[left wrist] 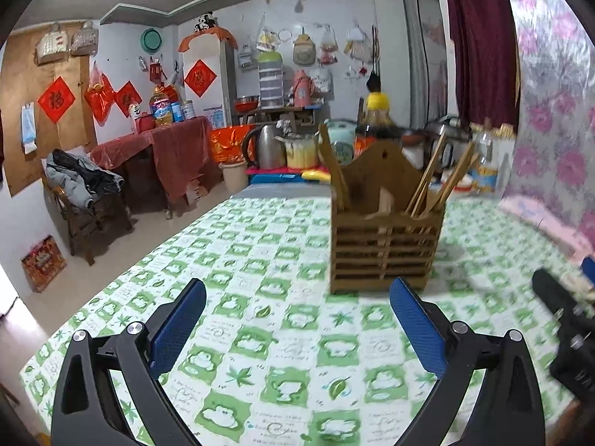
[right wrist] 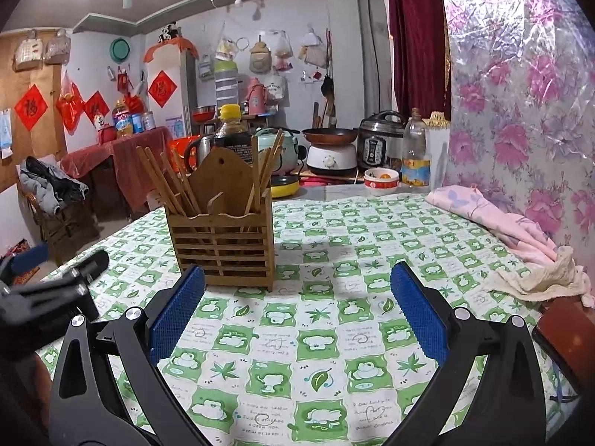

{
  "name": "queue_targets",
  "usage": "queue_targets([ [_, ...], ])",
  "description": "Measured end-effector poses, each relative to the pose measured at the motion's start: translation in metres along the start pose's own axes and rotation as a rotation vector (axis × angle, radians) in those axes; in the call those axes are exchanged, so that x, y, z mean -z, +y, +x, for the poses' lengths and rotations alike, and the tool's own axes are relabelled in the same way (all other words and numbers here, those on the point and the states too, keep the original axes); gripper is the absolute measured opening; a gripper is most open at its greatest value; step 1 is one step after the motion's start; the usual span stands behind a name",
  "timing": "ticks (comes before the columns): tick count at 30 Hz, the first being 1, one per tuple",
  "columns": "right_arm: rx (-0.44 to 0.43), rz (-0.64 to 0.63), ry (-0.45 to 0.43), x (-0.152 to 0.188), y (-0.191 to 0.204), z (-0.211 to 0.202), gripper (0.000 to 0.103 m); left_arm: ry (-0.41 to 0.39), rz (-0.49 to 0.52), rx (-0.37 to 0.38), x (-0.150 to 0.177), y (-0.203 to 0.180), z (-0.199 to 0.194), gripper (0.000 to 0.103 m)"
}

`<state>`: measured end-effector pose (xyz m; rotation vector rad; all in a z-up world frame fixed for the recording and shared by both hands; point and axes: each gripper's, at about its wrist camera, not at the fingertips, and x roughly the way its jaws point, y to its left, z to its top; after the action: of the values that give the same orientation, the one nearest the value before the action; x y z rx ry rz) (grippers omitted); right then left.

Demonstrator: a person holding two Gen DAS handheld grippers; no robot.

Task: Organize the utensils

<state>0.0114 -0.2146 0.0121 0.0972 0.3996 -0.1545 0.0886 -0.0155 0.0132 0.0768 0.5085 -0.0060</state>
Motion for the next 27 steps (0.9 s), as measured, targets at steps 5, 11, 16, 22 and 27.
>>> queue_targets([
  [5, 0.007, -0.001, -0.01, 0.0003, -0.0001, -0.0008, 0.096, -0.013, 0.001, -0.015, 0.0049, 0.001, -0.0013, 0.097],
  [11, 0.014, 0.016, -0.014, 0.0002, -0.0049, -0.0007, 0.096, -0.023, -0.002, -0.015, 0.0055, 0.002, -0.0032, 0.097],
  [16, 0.012, 0.012, -0.014, -0.0001, -0.0055, -0.0008, 0.096, -0.031, -0.004, -0.005, 0.0058, 0.0026, -0.0063, 0.097],
  [22, 0.013, 0.014, -0.015, 0.0001, -0.005, -0.0008, 0.096, -0.025, -0.007, 0.022, 0.0051, 0.005, -0.0061, 0.097],
  [27, 0.013, 0.013, -0.014, 0.0001, -0.0048, -0.0009, 0.096, -0.025, -0.008, 0.023, 0.0052, 0.0058, -0.0064, 0.097],
])
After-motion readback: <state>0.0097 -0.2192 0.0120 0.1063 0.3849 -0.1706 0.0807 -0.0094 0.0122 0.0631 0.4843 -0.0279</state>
